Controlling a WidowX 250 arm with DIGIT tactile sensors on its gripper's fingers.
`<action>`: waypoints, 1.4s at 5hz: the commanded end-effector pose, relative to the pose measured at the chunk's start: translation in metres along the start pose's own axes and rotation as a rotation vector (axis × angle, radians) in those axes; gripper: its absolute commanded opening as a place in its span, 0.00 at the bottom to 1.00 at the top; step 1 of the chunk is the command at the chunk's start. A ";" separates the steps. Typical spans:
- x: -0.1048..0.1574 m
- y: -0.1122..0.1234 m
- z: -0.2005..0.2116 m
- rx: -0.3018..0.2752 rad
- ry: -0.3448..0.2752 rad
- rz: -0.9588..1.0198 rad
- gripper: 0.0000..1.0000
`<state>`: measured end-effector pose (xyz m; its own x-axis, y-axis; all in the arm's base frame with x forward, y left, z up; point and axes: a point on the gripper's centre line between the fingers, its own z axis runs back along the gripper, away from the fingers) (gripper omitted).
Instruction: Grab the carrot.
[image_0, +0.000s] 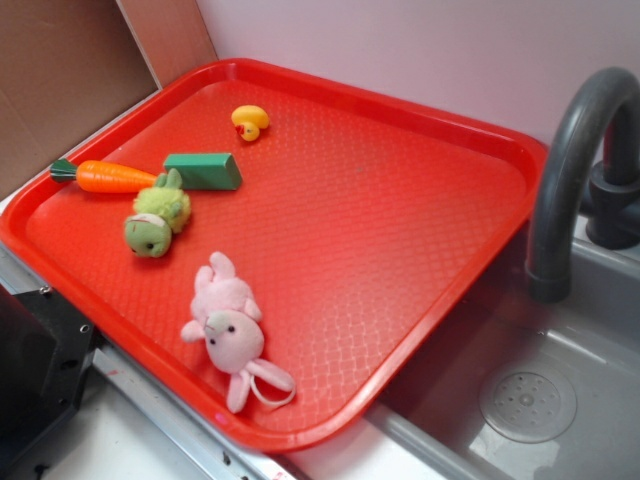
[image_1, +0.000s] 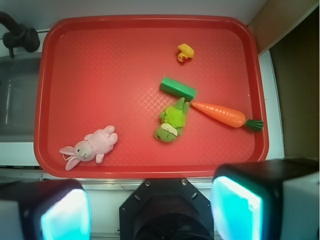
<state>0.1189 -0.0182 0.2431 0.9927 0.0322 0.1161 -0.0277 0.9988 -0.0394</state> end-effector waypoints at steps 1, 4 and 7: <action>0.000 0.000 0.000 0.000 0.000 0.000 1.00; 0.020 0.054 -0.040 0.102 -0.100 0.743 1.00; 0.027 0.098 -0.124 0.232 -0.045 1.485 1.00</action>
<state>0.1658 0.0743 0.1133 0.0519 0.9896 0.1345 -0.9984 0.0484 0.0293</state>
